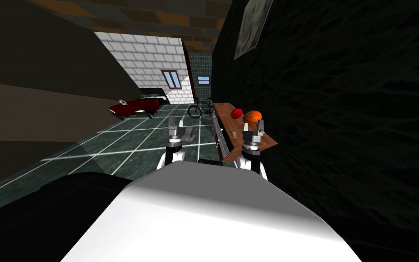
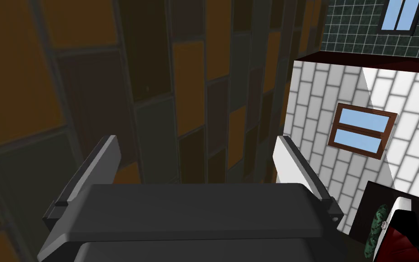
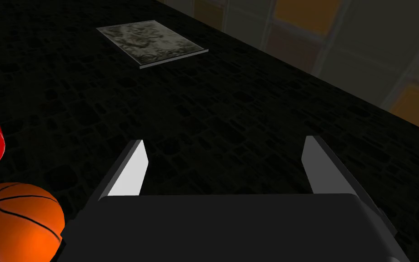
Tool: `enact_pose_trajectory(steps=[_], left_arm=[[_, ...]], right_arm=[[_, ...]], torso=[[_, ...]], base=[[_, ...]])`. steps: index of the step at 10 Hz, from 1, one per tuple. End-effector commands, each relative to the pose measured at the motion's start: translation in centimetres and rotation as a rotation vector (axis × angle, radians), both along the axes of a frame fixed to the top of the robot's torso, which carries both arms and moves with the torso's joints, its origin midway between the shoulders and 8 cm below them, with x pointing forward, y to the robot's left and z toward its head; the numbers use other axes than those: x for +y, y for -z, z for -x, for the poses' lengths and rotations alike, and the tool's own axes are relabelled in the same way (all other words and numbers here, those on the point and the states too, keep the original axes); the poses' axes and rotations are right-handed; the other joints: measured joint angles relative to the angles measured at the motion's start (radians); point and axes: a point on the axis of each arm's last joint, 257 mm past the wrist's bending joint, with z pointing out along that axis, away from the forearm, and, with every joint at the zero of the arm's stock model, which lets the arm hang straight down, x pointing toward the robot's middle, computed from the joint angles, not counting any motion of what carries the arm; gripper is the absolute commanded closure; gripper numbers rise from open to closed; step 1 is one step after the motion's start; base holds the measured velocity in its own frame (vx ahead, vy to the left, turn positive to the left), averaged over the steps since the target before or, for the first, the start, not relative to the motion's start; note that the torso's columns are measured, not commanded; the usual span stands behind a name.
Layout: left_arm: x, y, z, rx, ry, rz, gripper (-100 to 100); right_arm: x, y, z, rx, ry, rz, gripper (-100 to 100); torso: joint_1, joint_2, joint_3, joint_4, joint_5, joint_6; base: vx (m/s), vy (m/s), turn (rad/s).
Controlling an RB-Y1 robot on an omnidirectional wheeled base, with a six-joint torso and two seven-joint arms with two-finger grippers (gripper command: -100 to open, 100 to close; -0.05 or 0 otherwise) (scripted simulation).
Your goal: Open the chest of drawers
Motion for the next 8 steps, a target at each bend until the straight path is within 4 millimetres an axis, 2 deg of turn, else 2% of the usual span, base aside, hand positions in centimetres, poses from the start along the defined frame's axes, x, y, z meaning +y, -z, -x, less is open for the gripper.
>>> enact_pose_trajectory(steps=[1, 8], left_arm=[[0.00, 0.00, 0.00, 0.000, 0.000, 0.000, 0], [0.00, -0.02, 0.01, 0.000, 0.000, 0.000, 0]], right_arm=[[0.00, 0.00, 0.00, 0.000, 0.000, 0.000, 0], [0.00, -0.02, 0.01, 0.000, 0.000, 0.000, 0]], torso=[[0.000, 0.040, -0.082, 0.041, 0.000, 0.000], [0.000, 0.544, -1.087, 0.544, 0.000, 0.000]], base=[[0.000, 0.000, 0.000], [0.000, 0.000, 0.000]])
